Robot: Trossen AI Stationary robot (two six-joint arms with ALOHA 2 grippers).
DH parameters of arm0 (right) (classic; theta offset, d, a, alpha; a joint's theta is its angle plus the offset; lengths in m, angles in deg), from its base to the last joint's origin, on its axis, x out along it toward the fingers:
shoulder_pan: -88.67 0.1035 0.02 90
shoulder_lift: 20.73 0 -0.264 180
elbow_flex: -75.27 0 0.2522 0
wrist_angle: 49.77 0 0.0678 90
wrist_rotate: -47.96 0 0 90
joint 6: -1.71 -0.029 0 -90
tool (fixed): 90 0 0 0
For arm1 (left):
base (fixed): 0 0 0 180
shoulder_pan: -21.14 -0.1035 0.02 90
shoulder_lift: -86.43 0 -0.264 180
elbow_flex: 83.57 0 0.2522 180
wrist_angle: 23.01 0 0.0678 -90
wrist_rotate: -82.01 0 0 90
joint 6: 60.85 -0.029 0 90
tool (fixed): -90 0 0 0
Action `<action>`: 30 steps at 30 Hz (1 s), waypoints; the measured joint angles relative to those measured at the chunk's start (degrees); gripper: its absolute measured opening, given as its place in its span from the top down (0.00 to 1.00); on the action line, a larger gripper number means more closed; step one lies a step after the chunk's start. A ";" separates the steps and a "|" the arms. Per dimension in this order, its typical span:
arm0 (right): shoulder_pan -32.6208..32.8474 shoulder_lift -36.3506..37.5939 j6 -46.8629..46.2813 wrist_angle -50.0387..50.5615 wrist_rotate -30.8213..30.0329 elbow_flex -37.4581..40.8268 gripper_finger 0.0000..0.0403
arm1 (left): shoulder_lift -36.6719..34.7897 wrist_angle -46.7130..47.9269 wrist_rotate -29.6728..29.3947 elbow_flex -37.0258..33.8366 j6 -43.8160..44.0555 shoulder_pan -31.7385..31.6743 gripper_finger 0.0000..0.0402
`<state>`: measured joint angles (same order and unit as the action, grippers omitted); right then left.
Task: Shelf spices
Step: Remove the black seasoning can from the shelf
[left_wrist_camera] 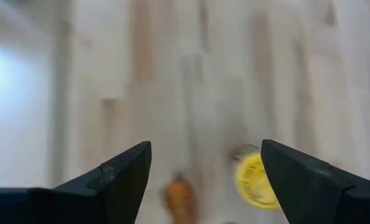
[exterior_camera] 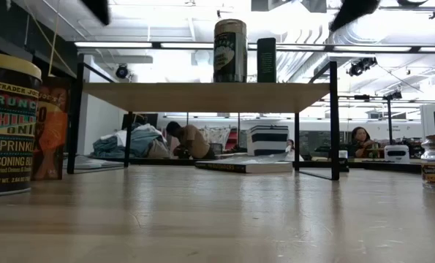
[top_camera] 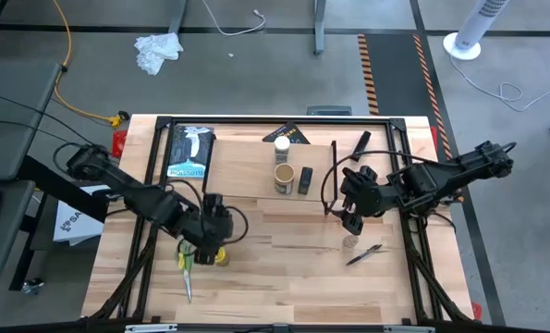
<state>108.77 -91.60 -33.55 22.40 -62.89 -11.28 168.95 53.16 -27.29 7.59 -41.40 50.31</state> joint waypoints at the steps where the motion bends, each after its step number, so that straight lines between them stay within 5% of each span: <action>1: -0.40 0.00 2.98 -1.62 0.25 0.00 0.10 | -0.06 0.64 -1.98 1.09 -0.92 -0.49 0.25; 7: -8.23 -0.52 17.98 -8.26 1.90 -1.34 0.10 | -0.08 -0.25 -9.58 5.86 -7.70 -6.04 0.25; 13: -18.69 -2.58 12.83 -13.02 5.96 -3.22 0.14 | -0.04 -3.00 -13.91 7.13 0.24 -12.37 0.25; 21: -20.06 -2.97 8.72 -14.27 7.97 -3.32 0.26 | 0.55 -8.63 -14.34 6.76 -0.49 -14.99 0.25; 25: -17.48 -2.99 3.24 -10.36 2.08 -3.32 0.48 | 0.55 -9.24 -16.11 6.76 1.50 -15.31 0.25; 30: -13.42 -3.09 -2.31 -6.40 -3.90 -3.23 0.93 | 1.02 -10.01 -16.37 6.76 -1.31 -15.30 0.25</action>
<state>95.35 -94.68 -35.86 16.00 -66.79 -14.52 169.97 43.15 -43.66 14.35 -42.70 35.01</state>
